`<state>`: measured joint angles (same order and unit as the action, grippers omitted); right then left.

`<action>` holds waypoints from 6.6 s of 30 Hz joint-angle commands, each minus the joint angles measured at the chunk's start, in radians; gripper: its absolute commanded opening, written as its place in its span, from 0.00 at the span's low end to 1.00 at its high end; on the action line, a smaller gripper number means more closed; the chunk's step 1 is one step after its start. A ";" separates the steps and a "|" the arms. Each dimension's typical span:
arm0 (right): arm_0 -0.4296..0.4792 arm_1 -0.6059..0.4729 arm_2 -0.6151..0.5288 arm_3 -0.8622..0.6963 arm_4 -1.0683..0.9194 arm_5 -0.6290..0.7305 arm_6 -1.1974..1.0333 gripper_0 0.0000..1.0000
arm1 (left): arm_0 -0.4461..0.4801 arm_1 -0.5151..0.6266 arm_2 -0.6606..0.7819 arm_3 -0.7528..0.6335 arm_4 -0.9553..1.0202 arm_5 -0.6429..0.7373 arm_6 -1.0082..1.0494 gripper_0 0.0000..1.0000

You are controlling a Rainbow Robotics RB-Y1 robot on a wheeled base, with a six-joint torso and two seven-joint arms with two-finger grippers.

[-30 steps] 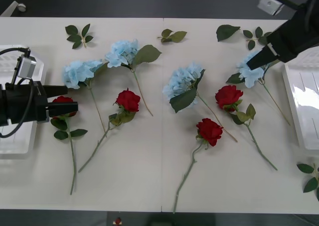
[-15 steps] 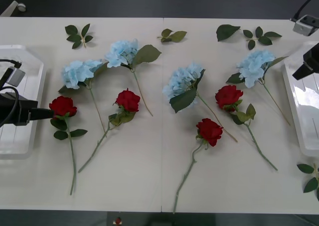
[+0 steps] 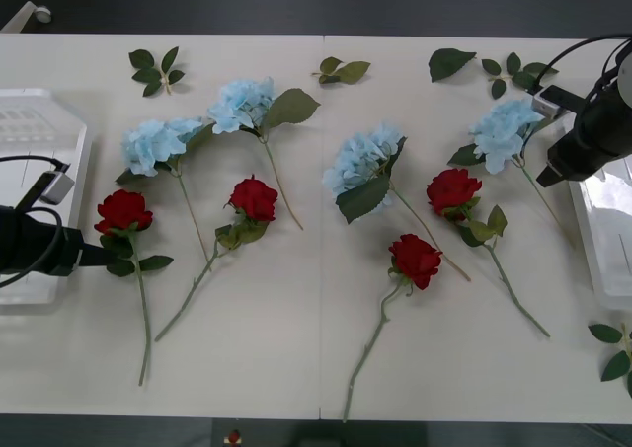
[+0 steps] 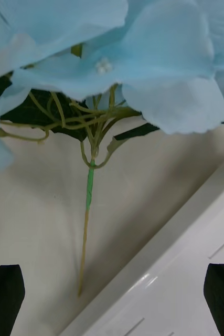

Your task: Put the red flowers into the right box and the blue flowers into the left box

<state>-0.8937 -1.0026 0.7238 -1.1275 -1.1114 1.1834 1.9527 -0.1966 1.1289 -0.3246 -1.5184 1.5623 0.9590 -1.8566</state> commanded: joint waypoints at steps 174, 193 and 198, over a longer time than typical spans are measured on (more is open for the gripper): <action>0.641 0.354 -0.293 -0.560 -1.242 -0.266 0.753 0.00 | -0.075 -0.682 -0.222 -0.448 0.662 -0.695 -0.610 0.00; 0.638 0.349 -0.293 -0.564 -1.260 -0.292 0.753 0.00 | -0.075 -0.558 -0.222 -0.453 0.690 -0.677 -0.612 0.75; 0.636 0.337 -0.293 -0.571 -1.265 -0.300 0.753 0.00 | -0.049 -0.406 -0.222 -0.485 0.751 -0.648 -0.608 0.78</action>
<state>-0.2277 -0.6531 0.4419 -1.6498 -2.3622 0.8897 2.7029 -0.2432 0.6228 -0.5457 -1.9493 2.2783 0.2961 -2.4145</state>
